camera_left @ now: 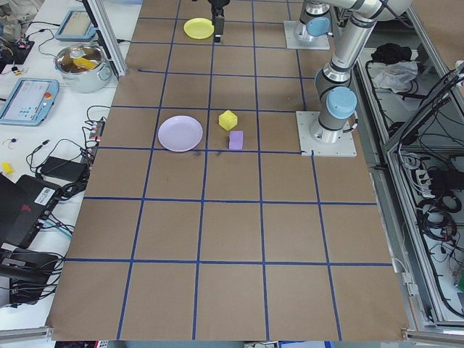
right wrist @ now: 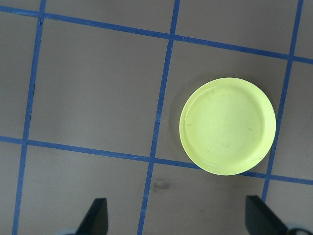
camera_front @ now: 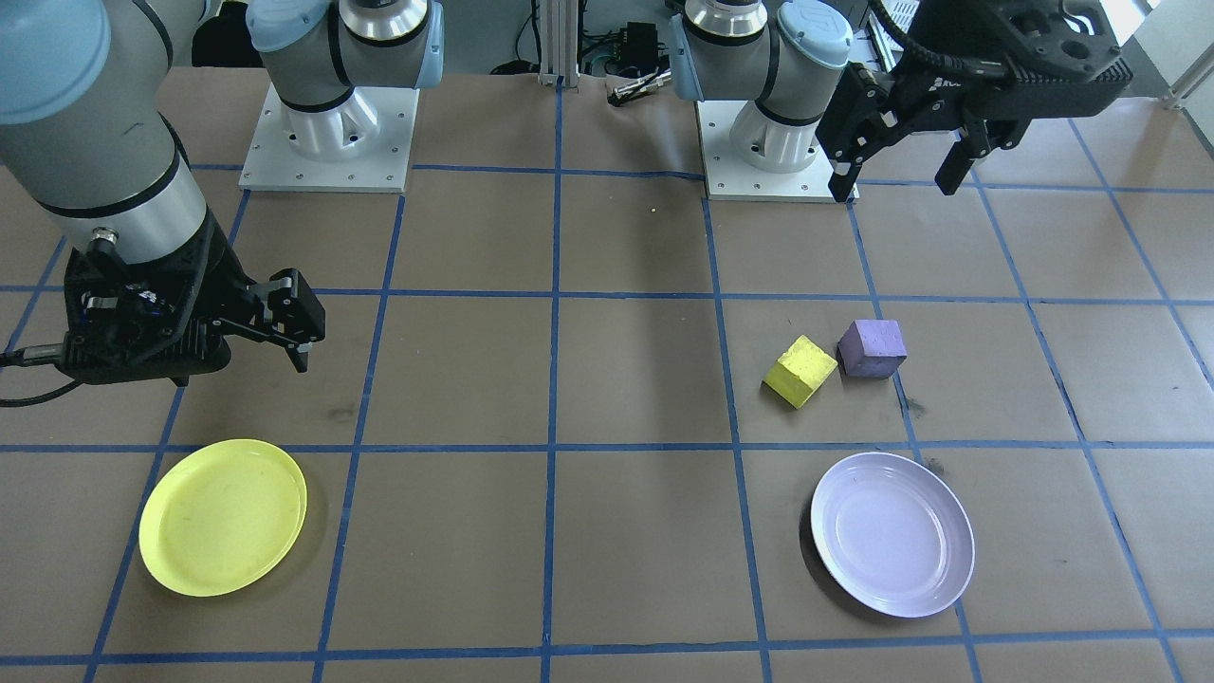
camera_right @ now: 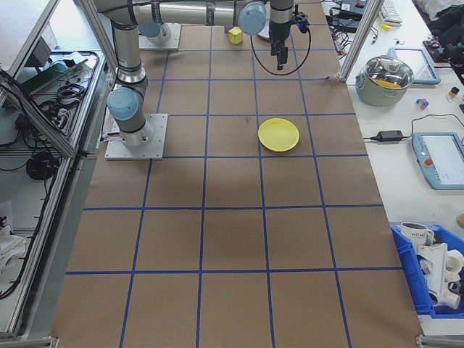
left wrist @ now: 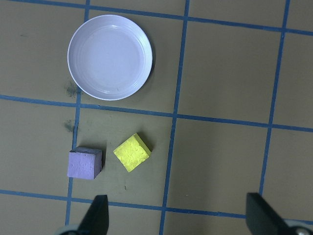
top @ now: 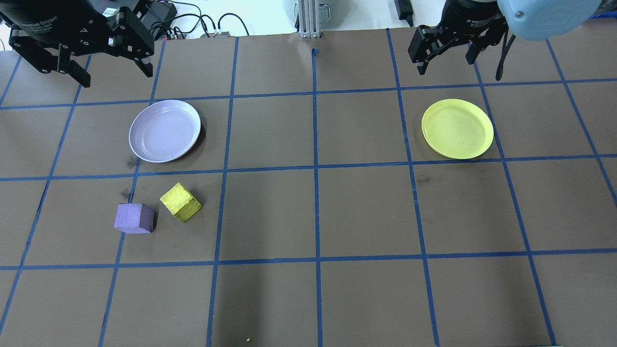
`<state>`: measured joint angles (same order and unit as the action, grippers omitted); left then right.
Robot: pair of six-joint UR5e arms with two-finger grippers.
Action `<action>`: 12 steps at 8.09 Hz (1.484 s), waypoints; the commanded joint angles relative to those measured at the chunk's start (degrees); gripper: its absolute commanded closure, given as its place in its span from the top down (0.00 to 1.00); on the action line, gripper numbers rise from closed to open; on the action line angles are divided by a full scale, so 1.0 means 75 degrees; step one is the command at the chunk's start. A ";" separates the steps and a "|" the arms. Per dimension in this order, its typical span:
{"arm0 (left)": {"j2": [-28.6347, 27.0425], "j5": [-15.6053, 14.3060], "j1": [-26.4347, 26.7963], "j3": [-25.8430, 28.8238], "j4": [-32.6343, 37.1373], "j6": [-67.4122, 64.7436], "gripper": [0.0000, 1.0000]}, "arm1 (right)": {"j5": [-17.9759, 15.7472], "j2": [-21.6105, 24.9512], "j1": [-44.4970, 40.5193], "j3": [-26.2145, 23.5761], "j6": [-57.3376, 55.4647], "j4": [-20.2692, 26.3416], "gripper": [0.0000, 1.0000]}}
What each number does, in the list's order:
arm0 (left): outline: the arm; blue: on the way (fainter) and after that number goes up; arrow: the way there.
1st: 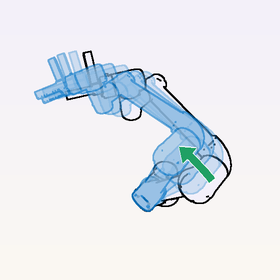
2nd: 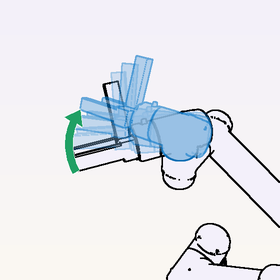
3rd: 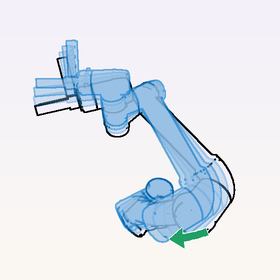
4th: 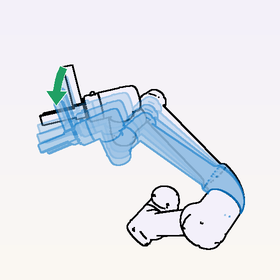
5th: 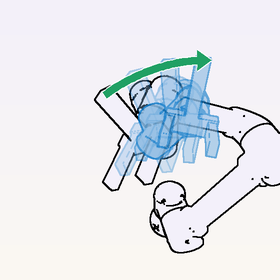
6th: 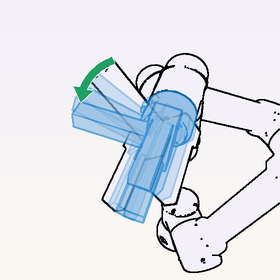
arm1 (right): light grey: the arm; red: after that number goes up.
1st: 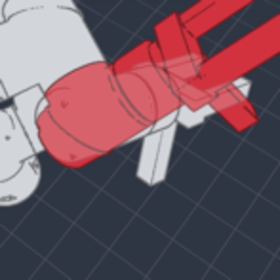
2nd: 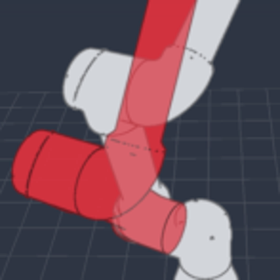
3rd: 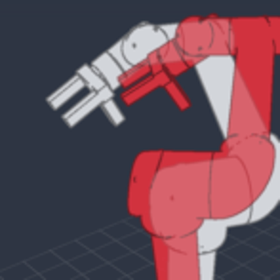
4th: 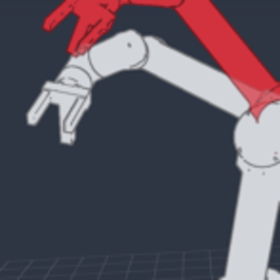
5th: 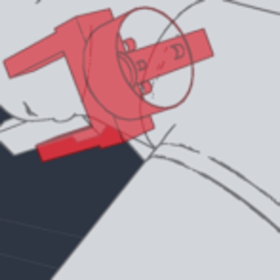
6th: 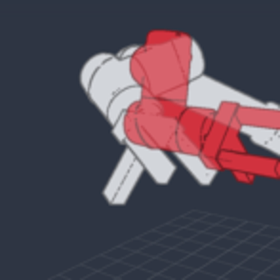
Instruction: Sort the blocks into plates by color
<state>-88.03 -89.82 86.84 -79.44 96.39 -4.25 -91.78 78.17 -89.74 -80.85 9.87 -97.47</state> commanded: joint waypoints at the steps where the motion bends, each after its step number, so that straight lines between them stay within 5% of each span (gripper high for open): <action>1: 0.0019 0.0000 -0.0012 -0.0002 0.0004 0.0004 1.00 | -0.0020 0.0019 0.0000 -0.0013 -0.0004 0.0024 1.00; 3: 0.0077 -0.0186 -0.0058 -0.0049 0.0074 0.0097 1.00 | -0.0009 0.0019 0.0000 -0.0013 -0.0016 0.0012 1.00; 4: 0.0205 -0.0582 -0.0233 -0.0374 0.0074 0.0875 1.00 | -0.0113 0.0007 0.0000 -0.0013 -0.0015 0.0012 1.00; 7: 0.0429 -0.0574 -0.1918 -0.1907 -0.0078 0.1513 1.00 | -0.0114 -0.0016 0.0012 -0.0013 -0.0016 0.0000 1.00; 10: -0.0305 -0.0702 -0.2016 -0.3129 -0.0659 0.2008 1.00 | -0.0068 -0.0016 0.0012 -0.0013 -0.0015 -0.0011 1.00; 12: -0.1243 -0.1182 -0.2039 -0.3132 -0.0840 0.2264 1.00 | -0.0056 -0.0039 0.0046 -0.0013 -0.0027 -0.0023 1.00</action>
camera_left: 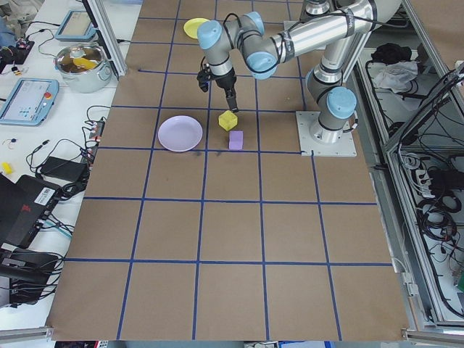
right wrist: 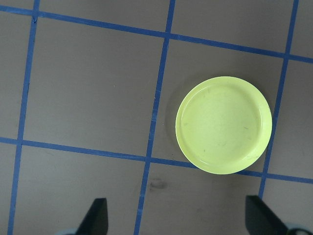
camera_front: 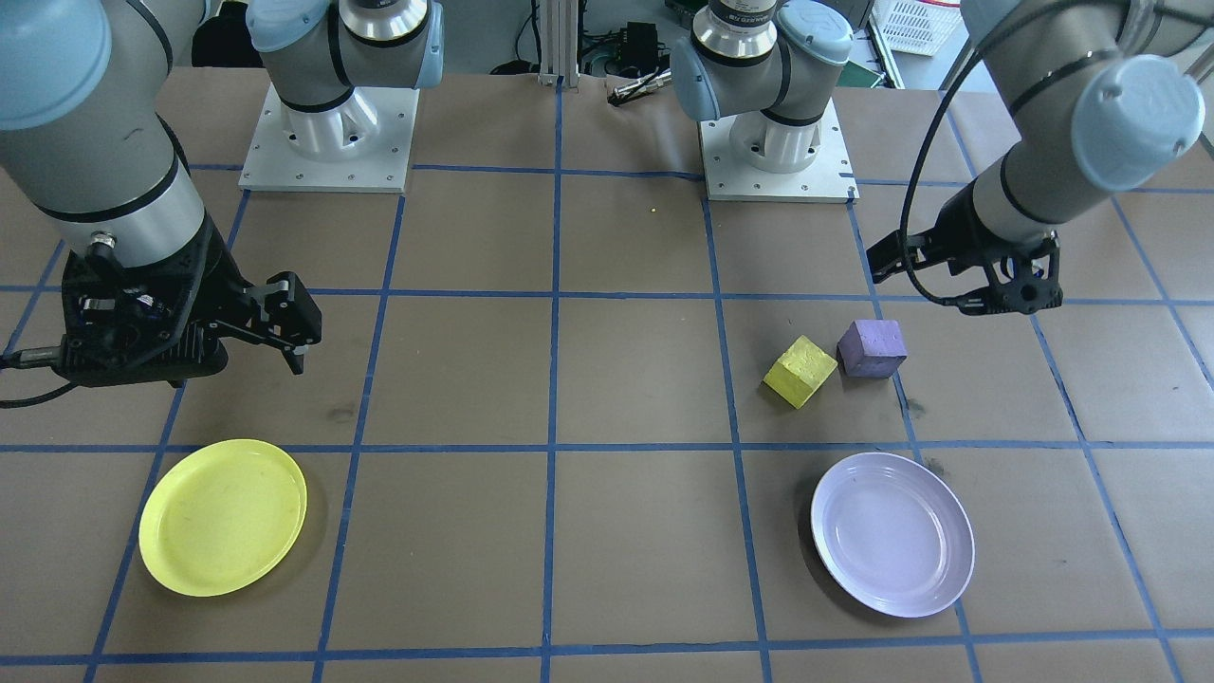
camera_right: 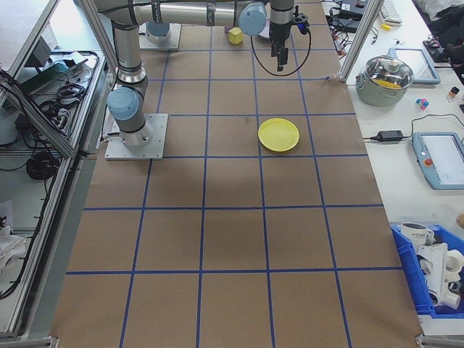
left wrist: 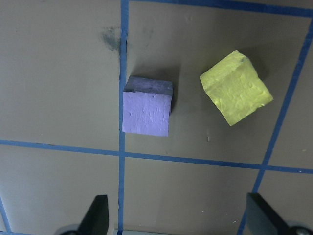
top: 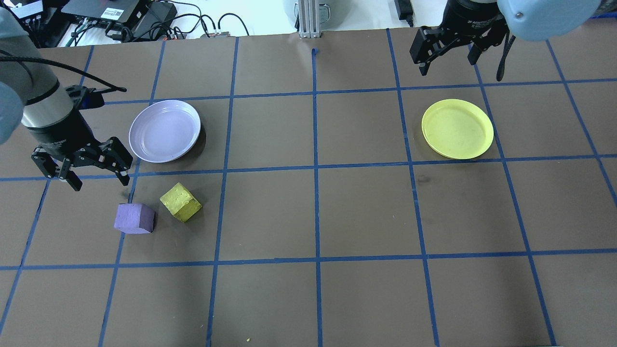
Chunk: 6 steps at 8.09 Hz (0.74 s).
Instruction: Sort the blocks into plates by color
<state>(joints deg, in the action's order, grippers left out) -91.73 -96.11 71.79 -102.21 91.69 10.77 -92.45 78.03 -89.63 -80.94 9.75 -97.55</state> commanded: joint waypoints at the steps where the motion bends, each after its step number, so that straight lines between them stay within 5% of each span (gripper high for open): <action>1: -0.0812 -0.0357 -0.0080 -0.0118 -0.0214 0.0518 1.00 | 0.0069 -0.0021 0.0033 0.0000 -0.0069 -0.0025 1.00; 6: -0.1737 -0.0357 -0.0104 -0.0388 -0.0941 0.0544 1.00 | 0.0081 0.0049 0.0009 -0.0106 0.0000 -0.0072 1.00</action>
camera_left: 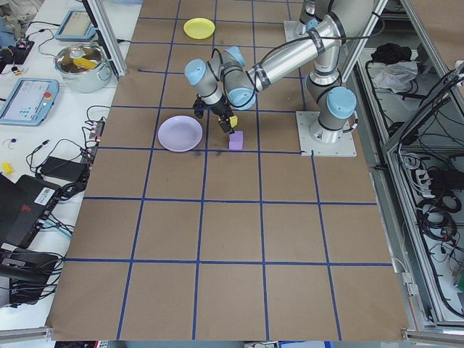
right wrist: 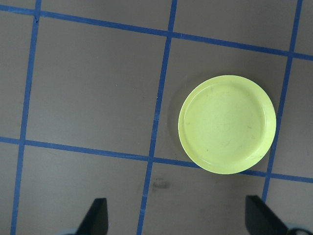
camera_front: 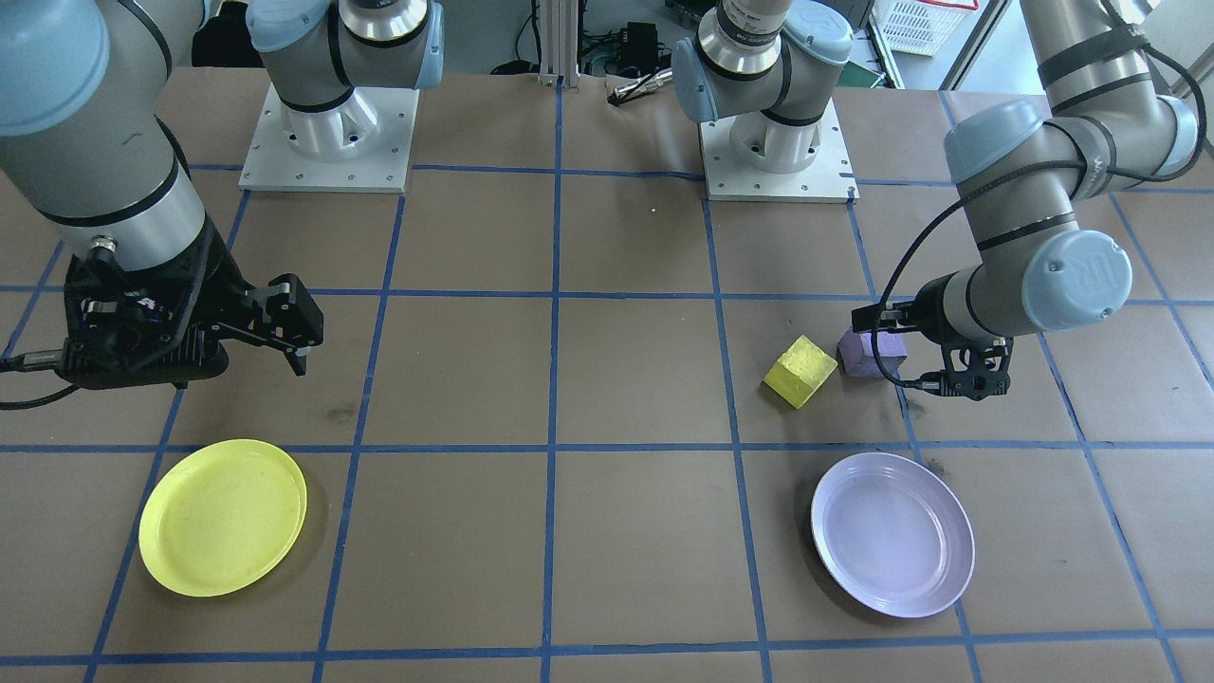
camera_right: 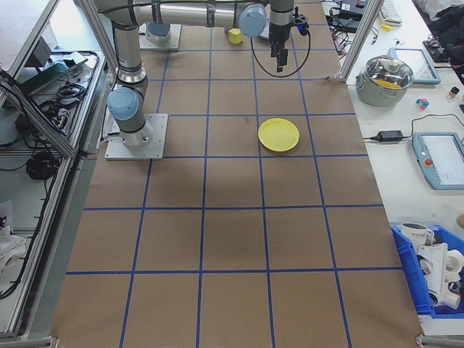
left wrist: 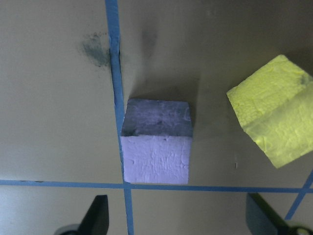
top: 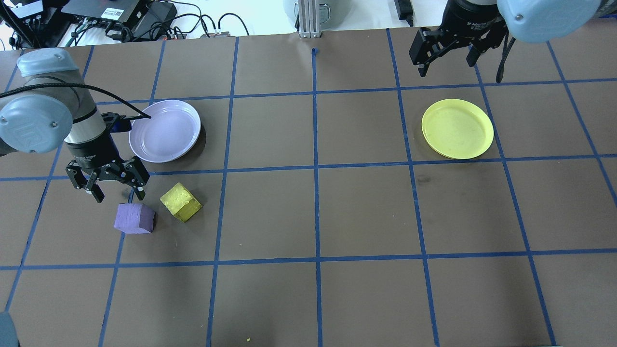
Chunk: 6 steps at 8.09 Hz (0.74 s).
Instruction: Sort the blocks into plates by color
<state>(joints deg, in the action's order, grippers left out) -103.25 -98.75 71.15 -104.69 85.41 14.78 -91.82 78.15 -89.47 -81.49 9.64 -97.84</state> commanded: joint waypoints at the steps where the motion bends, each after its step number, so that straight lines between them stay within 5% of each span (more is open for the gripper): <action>1: -0.0272 -0.0017 -0.0041 -0.0080 -0.0219 0.0010 1.00 | -0.0027 0.0033 -0.0012 -0.0033 0.0027 -0.0044 1.00; 6: -0.0659 0.0041 -0.0369 -0.0465 -0.0618 0.0139 1.00 | 0.0008 -0.0014 -0.0012 -0.0033 0.0003 -0.0300 1.00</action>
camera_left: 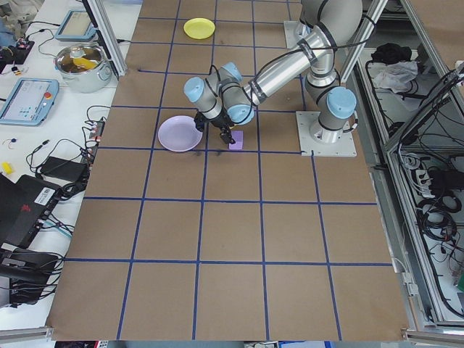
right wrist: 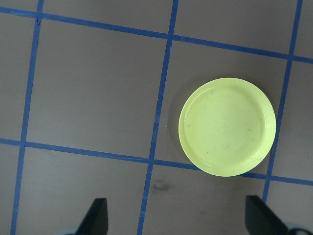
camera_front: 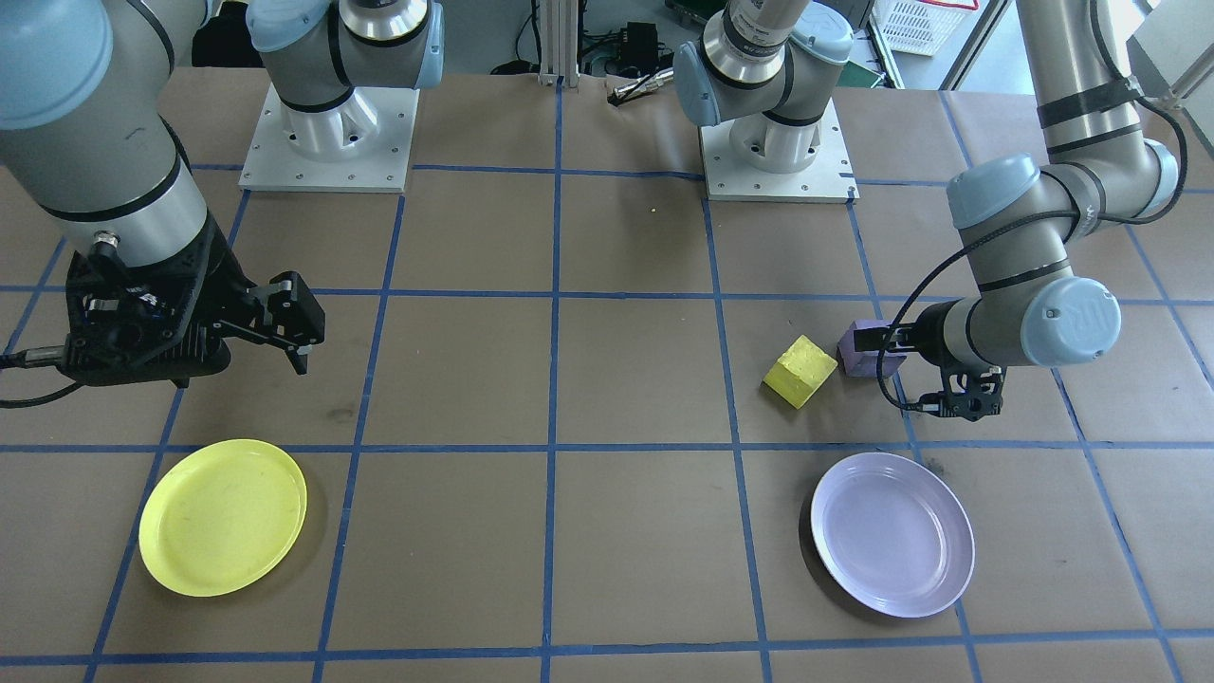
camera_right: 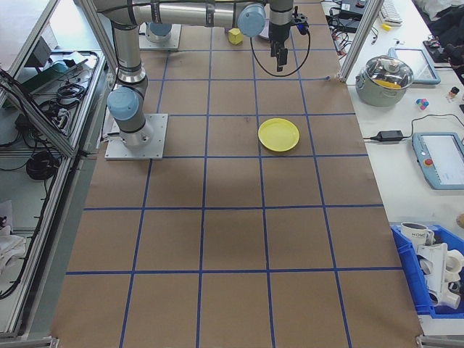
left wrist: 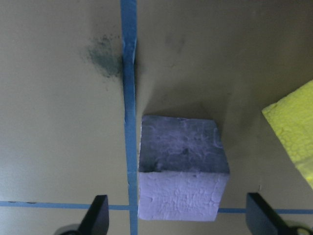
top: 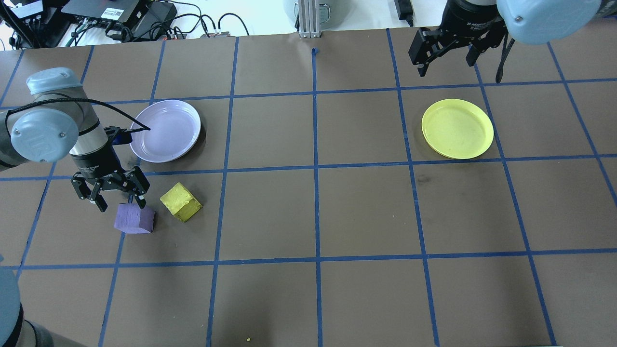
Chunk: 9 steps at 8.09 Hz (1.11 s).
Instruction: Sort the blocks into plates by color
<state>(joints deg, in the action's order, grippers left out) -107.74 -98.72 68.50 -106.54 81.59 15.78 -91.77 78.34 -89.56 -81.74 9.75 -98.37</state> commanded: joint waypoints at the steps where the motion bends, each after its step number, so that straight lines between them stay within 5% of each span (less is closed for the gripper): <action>1: -0.0106 0.0026 -0.0016 -0.0395 -0.0341 0.0029 1.00 | -0.0022 -0.0063 0.0000 -0.0012 0.0012 -0.0696 1.00; 5: -0.0329 0.0061 -0.0027 -0.0560 -0.0484 0.0505 1.00 | -0.0057 -0.0040 0.0000 -0.0024 0.0012 -0.0713 1.00; 8: -0.0318 0.0049 -0.0016 -0.0549 -0.0636 0.0685 0.29 | -0.0080 -0.0004 0.0000 -0.0024 0.0000 -0.0630 1.00; 9: -0.0271 0.0026 -0.0016 -0.0525 -0.0636 0.0766 0.13 | -0.0104 -0.0004 0.0000 -0.0024 0.0000 -0.0630 1.00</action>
<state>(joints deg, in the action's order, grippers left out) -110.11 -98.35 68.35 -110.65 76.99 20.65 -92.34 78.27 -89.56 -81.89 9.76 -103.24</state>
